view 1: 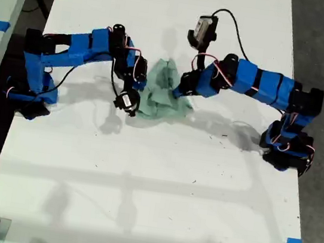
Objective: Fold t shirt
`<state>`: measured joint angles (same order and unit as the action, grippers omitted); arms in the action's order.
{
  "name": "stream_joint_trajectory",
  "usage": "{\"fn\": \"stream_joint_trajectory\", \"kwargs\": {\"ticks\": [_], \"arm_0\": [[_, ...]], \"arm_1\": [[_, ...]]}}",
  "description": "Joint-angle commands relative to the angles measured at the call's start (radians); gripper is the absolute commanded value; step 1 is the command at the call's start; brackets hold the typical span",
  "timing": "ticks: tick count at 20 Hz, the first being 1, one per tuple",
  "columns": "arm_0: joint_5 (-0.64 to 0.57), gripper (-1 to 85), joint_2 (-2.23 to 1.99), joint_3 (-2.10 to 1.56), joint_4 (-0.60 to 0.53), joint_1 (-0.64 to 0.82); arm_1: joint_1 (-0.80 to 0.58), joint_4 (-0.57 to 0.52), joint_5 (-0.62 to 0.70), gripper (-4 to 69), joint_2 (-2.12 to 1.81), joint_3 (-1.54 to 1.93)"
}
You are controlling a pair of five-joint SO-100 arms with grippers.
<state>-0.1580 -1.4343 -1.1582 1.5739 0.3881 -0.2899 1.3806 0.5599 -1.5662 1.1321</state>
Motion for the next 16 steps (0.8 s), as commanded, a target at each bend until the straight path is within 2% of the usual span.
{"fn": "stream_joint_trajectory", "kwargs": {"ticks": [1, 8, 9, 10, 11, 12, 13, 14, 16], "arm_0": [[-0.044, -0.1, -0.063, 0.009, 0.002, 0.097], [-0.175, -0.1, 0.132, 0.046, -0.04, 0.267], [-0.195, 1.5, 0.193, 0.061, -0.046, 0.278], [-0.218, 8.7, 0.256, 0.08, -0.052, 0.282], [-0.236, 15.3, 0.314, 0.101, -0.055, 0.284], [-0.239, 20.1, 0.35, 0.112, -0.054, 0.285], [-0.235, 21.3, 0.357, 0.112, -0.048, 0.291], [-0.236, 21.3, 0.347, 0.112, -0.038, 0.299], [-0.235, 21.0, 0.275, 0.094, 0.0, 0.327]], "arm_1": [[-0.106, -0.023, 0.087, 1.6, -0.077, 0.003], [-0.341, -0.123, 0.278, 1.5, 0.048, 0.114], [-0.36, -0.121, 0.298, 1.2, 0.095, 0.106], [-0.374, -0.097, 0.316, 2.1, 0.155, 0.084], [-0.388, -0.061, 0.29, 10.6, 0.204, 0.071], [-0.394, -0.071, 0.276, 21.5, 0.215, 0.101], [-0.391, -0.078, 0.282, 34.2, 0.219, 0.112], [-0.383, -0.071, 0.288, 38.7, 0.218, 0.107], [-0.383, -0.014, 0.281, 39.6, 0.169, 0.087]]}}
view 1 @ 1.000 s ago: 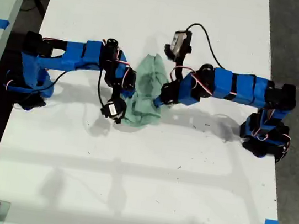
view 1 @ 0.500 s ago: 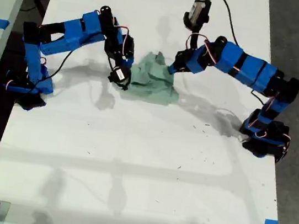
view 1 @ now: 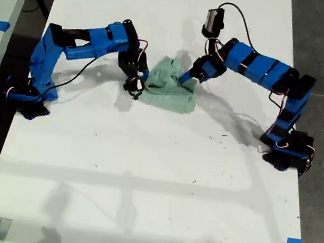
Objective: Fold t shirt
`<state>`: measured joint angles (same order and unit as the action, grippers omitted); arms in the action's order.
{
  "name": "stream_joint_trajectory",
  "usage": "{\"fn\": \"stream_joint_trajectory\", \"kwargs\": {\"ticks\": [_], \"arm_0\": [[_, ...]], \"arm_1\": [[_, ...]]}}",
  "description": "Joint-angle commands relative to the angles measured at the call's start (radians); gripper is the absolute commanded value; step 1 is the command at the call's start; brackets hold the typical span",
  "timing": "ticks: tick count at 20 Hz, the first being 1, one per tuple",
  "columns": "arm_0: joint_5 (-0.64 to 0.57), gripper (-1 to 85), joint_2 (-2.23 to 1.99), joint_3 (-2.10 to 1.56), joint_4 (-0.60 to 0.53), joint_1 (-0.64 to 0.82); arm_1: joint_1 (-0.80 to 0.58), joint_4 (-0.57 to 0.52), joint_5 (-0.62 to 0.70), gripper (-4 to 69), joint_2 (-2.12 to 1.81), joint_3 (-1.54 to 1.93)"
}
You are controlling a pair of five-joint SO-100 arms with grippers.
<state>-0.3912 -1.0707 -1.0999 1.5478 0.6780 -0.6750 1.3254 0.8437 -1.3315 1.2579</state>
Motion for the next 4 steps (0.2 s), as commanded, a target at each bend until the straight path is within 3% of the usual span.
{"fn": "stream_joint_trajectory", "kwargs": {"ticks": [1, 4], "arm_0": [[0.008, 20.6, -0.16, -0.014, 0.029, 0.055], [0.058, 19.9, -0.391, -0.198, 0.031, 0.067]], "arm_1": [[-0.005, 0.074, -0.008, 39.4, -0.118, -0.038], [-0.003, 0.141, -0.028, 37.7, -0.39, 0.055]]}}
